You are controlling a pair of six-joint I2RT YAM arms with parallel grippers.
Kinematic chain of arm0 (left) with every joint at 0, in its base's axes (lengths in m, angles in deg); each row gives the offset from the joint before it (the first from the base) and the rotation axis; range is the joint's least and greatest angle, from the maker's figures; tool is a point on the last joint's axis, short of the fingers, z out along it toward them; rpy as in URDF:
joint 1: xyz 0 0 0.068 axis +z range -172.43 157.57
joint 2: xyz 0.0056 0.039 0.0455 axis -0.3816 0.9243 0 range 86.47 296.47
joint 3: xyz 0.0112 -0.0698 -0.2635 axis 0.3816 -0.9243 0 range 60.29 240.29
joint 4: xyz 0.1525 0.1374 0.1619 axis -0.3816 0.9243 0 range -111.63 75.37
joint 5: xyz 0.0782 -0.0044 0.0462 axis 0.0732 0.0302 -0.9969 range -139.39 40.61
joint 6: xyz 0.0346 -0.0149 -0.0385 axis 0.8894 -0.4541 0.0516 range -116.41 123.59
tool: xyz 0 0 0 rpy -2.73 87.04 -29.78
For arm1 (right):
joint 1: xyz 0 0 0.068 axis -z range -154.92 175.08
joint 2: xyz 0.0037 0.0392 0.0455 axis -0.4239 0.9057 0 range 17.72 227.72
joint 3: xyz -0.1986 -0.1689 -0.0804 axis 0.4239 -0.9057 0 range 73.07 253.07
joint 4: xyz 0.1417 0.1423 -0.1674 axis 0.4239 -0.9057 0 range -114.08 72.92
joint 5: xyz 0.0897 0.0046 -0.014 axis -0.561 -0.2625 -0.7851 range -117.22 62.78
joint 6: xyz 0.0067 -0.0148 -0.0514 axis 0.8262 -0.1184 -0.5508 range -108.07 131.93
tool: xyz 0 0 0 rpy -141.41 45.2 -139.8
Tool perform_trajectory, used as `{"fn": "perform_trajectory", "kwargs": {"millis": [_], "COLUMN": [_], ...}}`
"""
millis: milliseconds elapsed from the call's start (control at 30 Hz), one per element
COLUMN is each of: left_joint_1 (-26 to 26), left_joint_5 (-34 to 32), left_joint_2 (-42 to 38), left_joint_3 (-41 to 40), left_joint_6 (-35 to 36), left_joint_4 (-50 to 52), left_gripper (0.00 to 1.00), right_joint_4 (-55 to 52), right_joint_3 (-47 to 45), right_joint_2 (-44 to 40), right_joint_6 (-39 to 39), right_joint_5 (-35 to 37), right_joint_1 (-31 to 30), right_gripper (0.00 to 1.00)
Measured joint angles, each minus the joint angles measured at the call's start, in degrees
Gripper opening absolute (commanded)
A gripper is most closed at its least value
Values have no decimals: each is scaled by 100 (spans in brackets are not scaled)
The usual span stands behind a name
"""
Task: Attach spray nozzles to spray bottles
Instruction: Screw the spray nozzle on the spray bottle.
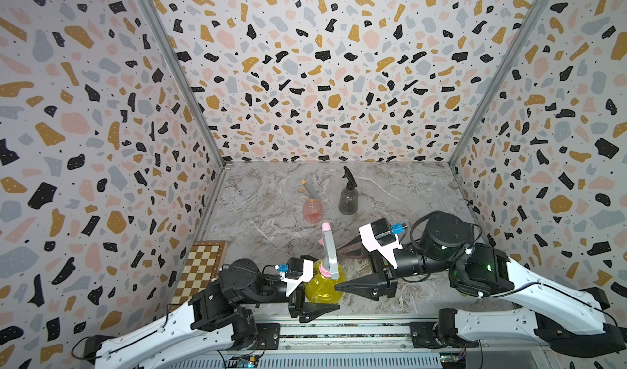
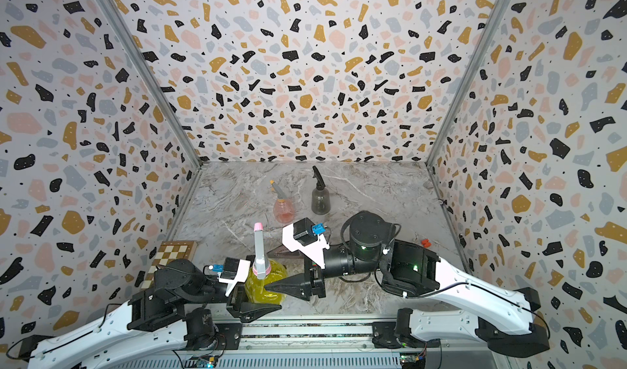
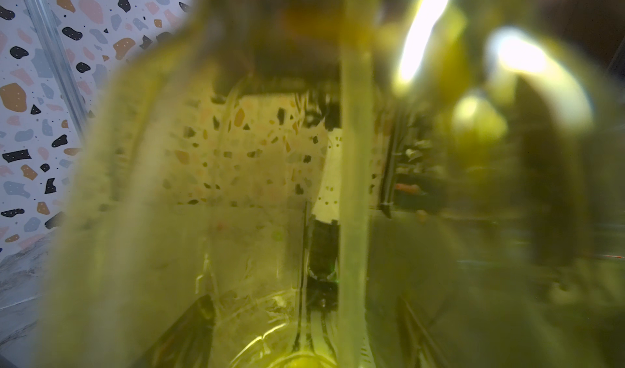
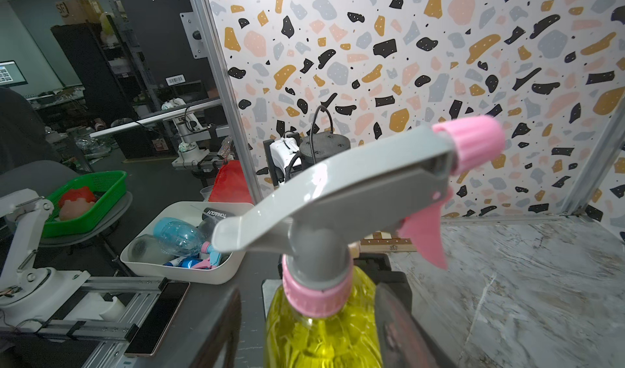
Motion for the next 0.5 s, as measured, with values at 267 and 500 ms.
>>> {"fn": "perform_trajectory", "kwargs": {"millis": [267, 500], "left_joint_1": [0, 0], "left_joint_5": [11, 9], "left_joint_2": [4, 26], "left_joint_3": [0, 0], "left_joint_6": [0, -2], "left_joint_4": [0, -2], "left_gripper": [0, 0], "right_joint_4": [52, 249], "right_joint_3": [11, 11], "right_joint_2": [173, 170], "right_joint_6": [50, 219], "right_joint_5": [-105, -166], "right_joint_1": [0, 0], "right_gripper": [57, 57]}}
